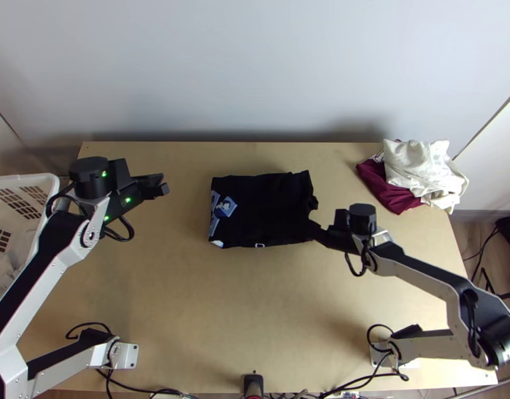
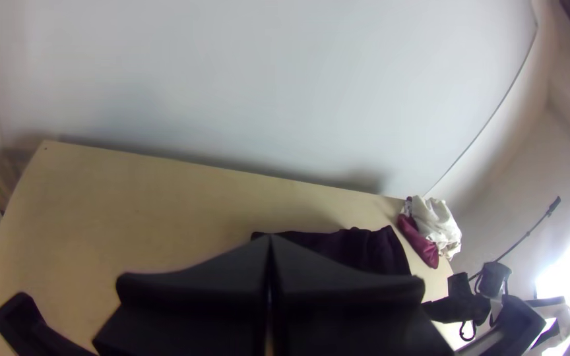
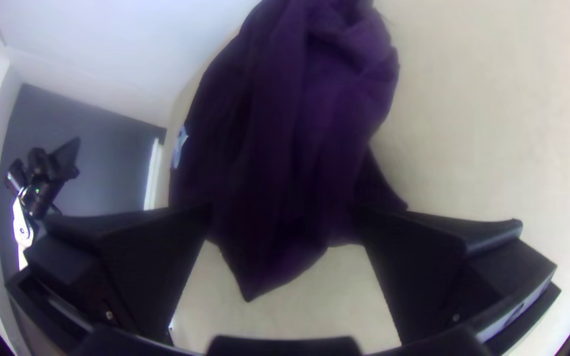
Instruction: Fold the t-shirt
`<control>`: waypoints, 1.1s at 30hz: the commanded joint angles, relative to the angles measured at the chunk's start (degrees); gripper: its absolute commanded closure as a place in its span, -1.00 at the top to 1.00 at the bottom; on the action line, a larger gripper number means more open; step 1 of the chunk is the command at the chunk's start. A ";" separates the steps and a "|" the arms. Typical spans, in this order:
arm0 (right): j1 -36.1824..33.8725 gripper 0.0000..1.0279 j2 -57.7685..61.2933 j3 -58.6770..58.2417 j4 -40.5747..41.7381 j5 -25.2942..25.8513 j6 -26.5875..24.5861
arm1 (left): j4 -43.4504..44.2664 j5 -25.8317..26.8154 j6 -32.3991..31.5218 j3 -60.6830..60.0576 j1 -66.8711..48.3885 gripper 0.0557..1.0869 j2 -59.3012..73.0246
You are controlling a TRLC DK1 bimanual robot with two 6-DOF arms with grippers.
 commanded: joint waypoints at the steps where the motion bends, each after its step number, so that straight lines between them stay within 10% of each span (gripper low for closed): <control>1: 1.05 0.91 5.07 3.40 0.32 -1.04 0.99 | -0.38 -0.09 0.30 -1.57 2.92 -0.92 -2.15; 14: 2.81 0.78 11.84 12.28 -2.40 -0.69 0.63 | 1.03 0.00 2.76 -7.02 7.75 -0.92 -6.55; 16: 3.33 0.45 12.46 13.86 -2.84 0.01 0.46 | 1.21 0.00 3.20 -7.90 8.54 -0.92 -7.34; 20: 3.60 -0.97 12.63 17.20 -4.33 0.63 -0.60 | 1.21 0.44 3.81 -9.13 10.48 -0.92 -8.75; 33: 1.05 -0.95 8.06 24.49 -18.66 3.79 -7.28 | 1.73 1.14 4.69 -12.21 12.67 -0.92 -11.21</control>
